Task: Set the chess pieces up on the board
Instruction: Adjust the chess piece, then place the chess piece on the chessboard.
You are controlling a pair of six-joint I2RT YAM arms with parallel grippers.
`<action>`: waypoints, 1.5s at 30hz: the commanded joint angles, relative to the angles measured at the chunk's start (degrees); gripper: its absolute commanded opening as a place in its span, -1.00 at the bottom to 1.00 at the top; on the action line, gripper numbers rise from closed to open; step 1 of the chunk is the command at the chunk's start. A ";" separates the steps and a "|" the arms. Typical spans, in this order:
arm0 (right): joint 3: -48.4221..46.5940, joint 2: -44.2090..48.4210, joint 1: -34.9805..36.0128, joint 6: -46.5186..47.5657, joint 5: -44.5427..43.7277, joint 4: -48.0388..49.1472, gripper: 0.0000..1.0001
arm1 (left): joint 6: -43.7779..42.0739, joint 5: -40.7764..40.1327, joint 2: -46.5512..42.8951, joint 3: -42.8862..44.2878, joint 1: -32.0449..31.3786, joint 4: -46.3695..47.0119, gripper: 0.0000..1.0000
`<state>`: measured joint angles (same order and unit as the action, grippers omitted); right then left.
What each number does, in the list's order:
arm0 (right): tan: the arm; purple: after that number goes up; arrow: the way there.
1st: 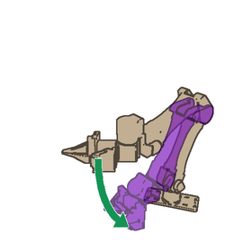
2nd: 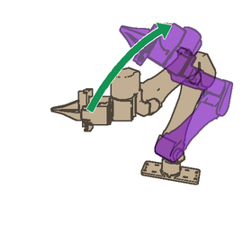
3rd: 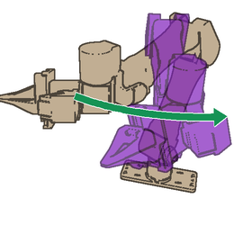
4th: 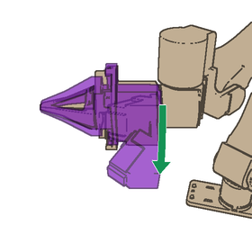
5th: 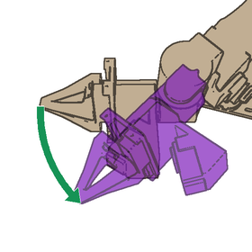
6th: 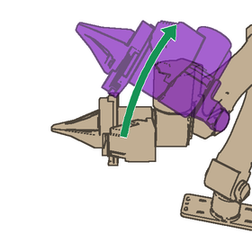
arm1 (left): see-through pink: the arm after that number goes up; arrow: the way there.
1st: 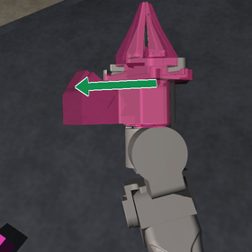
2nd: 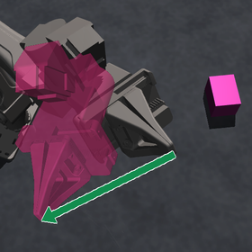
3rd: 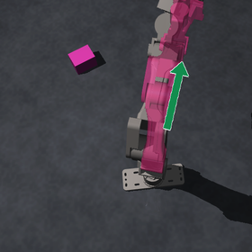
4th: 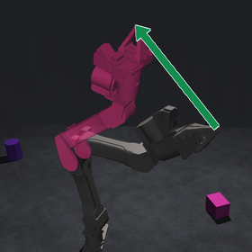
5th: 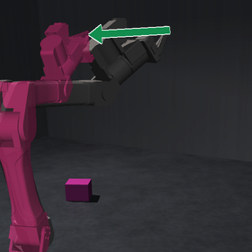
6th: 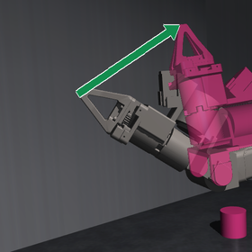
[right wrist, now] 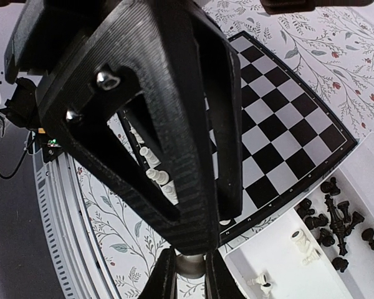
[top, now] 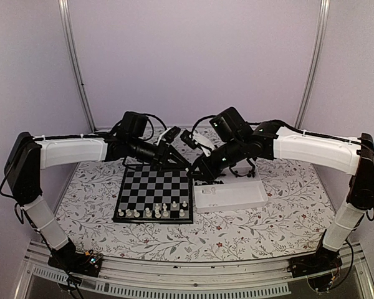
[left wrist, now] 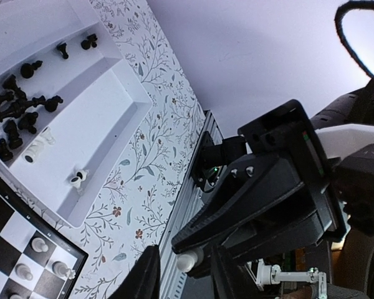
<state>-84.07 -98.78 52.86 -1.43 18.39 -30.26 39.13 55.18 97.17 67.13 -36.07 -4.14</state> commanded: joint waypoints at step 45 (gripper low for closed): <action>5.40 1.01 -5.75 -16.30 -20.44 -9.56 0.79 | -14.91 -49.73 -21.81 -17.79 -2.25 -27.24 -0.98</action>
<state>-77.25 -97.47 45.87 -17.39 -6.79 -40.62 24.62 5.50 73.23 49.45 -37.67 -34.96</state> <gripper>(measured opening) 0.908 0.068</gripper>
